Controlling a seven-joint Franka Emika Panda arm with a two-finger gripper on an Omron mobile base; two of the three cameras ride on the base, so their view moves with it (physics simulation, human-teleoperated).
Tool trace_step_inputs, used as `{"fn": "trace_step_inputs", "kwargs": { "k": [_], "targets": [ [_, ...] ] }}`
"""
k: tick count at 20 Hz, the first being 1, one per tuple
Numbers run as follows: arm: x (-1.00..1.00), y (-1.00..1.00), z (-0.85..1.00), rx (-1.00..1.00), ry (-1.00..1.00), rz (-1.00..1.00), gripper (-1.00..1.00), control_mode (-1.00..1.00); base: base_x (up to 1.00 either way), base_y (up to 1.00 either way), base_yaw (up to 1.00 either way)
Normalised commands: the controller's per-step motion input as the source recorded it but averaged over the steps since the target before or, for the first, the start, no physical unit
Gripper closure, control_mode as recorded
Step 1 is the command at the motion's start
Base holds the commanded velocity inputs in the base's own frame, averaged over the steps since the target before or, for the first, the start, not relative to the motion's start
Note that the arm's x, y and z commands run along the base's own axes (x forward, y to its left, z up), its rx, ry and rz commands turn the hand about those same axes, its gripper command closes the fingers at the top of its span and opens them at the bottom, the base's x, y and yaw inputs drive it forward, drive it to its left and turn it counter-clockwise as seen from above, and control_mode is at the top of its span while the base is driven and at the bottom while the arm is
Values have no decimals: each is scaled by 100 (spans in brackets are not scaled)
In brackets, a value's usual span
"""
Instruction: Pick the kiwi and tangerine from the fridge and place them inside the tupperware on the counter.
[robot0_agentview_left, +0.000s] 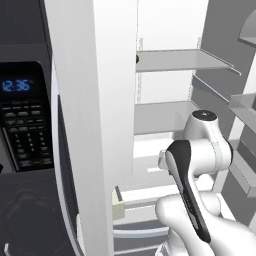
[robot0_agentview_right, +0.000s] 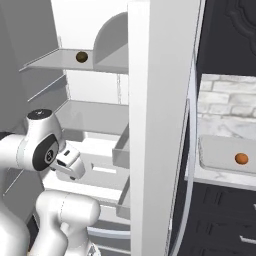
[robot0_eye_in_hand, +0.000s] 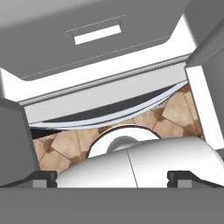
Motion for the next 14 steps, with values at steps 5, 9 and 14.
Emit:
{"fn": "trace_step_inputs", "kwargs": {
  "k": [5,9,14],
  "targets": [
    [0,0,0,0,0,0,-100,100,65,0,0],
    [0,0,0,0,0,0,-100,100,36,0,0],
    [2,0,41,-1,-36,0,-100,-100,0,0,0]
  ]
}}
